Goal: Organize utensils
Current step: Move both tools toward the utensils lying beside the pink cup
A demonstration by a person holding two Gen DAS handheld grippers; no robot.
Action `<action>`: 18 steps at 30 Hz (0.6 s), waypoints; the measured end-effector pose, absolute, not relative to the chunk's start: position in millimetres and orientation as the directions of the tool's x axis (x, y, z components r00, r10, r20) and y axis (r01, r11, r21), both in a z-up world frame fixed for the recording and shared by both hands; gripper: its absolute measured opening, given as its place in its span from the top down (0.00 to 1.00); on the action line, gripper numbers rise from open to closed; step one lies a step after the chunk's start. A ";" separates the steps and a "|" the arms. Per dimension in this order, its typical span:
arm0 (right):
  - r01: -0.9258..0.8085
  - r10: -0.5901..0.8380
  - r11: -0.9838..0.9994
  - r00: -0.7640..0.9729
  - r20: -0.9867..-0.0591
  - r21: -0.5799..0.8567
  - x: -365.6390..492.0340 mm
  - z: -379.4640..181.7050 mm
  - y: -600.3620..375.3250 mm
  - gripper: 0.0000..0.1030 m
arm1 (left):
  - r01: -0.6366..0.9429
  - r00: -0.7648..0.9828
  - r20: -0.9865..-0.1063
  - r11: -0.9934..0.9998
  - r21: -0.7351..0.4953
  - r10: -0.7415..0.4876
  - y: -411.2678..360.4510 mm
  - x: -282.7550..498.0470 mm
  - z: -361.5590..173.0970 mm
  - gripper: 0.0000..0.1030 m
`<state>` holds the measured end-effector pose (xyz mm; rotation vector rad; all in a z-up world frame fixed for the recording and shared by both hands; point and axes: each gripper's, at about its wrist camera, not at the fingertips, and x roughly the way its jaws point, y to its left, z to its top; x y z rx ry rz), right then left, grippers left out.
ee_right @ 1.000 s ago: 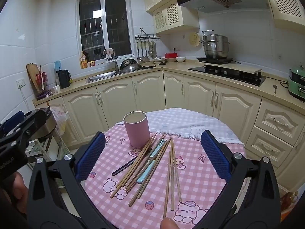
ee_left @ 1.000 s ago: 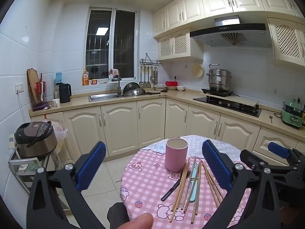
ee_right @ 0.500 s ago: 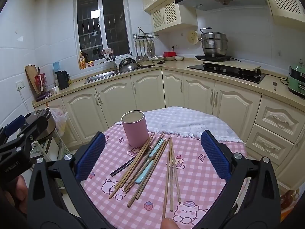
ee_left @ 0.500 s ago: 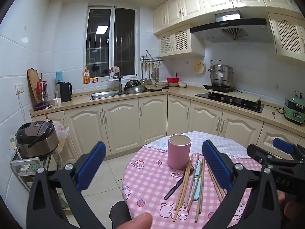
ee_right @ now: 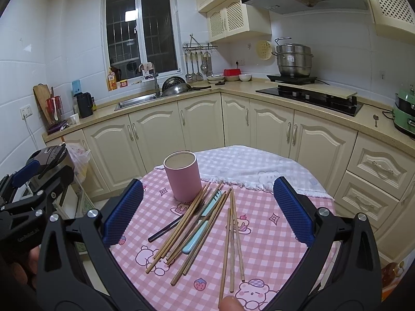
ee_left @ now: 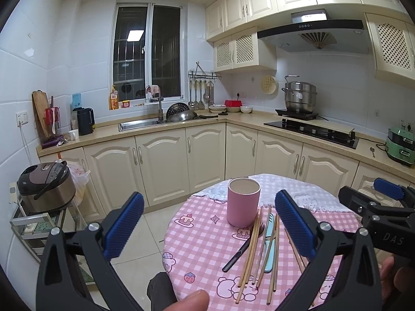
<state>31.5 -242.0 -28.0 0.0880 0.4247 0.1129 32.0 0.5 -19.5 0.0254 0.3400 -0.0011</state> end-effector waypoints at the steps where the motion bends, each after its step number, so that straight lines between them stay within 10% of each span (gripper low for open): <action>1: -0.090 0.126 0.990 0.905 -0.407 0.106 32.6 -28.3 -241.5 0.05 | 0.006 0.942 -0.336 1.000 0.024 0.003 0.8 33.2 -20.4 0.04; 18: -0.055 0.093 0.994 0.870 -0.485 0.093 63.5 -48.4 -252.1 0.05 | 0.005 0.898 -0.440 0.999 0.050 0.018 0.6 81.2 -55.0 0.04</action>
